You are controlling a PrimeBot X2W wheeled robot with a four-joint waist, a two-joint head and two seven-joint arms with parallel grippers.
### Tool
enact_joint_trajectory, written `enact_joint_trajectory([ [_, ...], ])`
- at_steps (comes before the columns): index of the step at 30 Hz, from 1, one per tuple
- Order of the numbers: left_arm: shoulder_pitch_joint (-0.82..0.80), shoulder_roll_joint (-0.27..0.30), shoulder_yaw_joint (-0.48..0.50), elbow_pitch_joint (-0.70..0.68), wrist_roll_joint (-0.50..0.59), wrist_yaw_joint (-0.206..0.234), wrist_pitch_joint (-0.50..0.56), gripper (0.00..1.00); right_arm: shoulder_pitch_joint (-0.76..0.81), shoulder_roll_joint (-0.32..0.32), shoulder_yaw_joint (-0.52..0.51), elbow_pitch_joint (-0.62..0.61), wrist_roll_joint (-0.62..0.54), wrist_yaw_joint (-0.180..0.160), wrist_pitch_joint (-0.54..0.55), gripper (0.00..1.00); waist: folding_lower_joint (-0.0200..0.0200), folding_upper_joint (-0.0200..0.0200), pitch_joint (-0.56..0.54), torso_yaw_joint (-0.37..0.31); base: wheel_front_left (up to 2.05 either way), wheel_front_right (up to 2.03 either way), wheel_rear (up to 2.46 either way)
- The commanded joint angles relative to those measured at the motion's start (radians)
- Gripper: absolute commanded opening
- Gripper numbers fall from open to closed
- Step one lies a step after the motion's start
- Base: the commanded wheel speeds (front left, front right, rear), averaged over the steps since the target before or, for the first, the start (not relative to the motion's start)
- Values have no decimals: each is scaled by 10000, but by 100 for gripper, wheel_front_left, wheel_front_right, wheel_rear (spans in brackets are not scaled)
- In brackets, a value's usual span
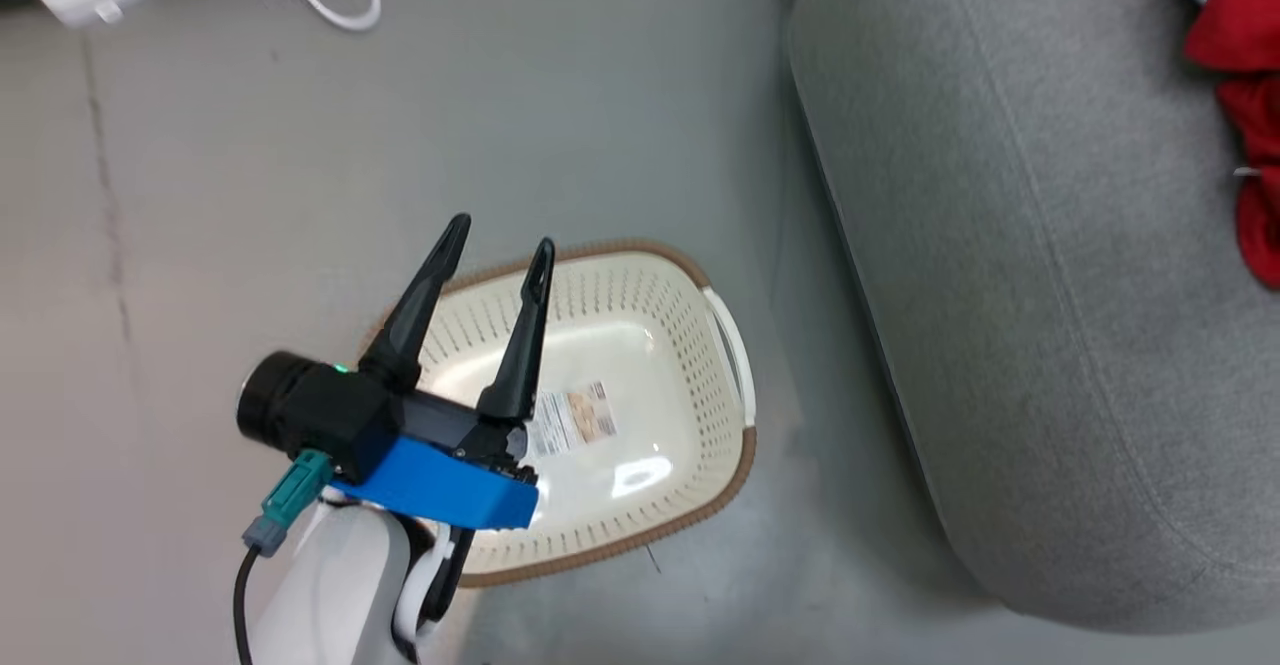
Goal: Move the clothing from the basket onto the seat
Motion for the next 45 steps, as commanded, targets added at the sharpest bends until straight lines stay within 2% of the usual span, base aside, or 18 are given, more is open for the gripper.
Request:
enact_joint_trajectory([
  [1,322,-71,159,135,-53,-72,-43,100,593,182,157,-230,66,1,39,100,1,0,-1376,518,0,0,0],
  [11,1972,-586,1413,640,-120,-82,-44,100,4034,1732,1489,-2773,703,1,677,100,1,0,-3532,1098,0,0,0],
  [22,3206,-792,2578,1129,41,-87,-44,100,6200,2858,1934,-4494,87,1,555,100,1,0,-4757,1722,0,0,0],
  [32,3587,-674,3290,1495,178,-89,-45,100,7201,3292,2200,-5214,-205,1,738,100,1,0,-4873,1789,0,0,0],
  [45,3479,-662,3241,1793,156,-90,-46,100,7375,3384,2267,-5268,-129,1,737,100,1,0,-4791,1609,0,0,0],
])
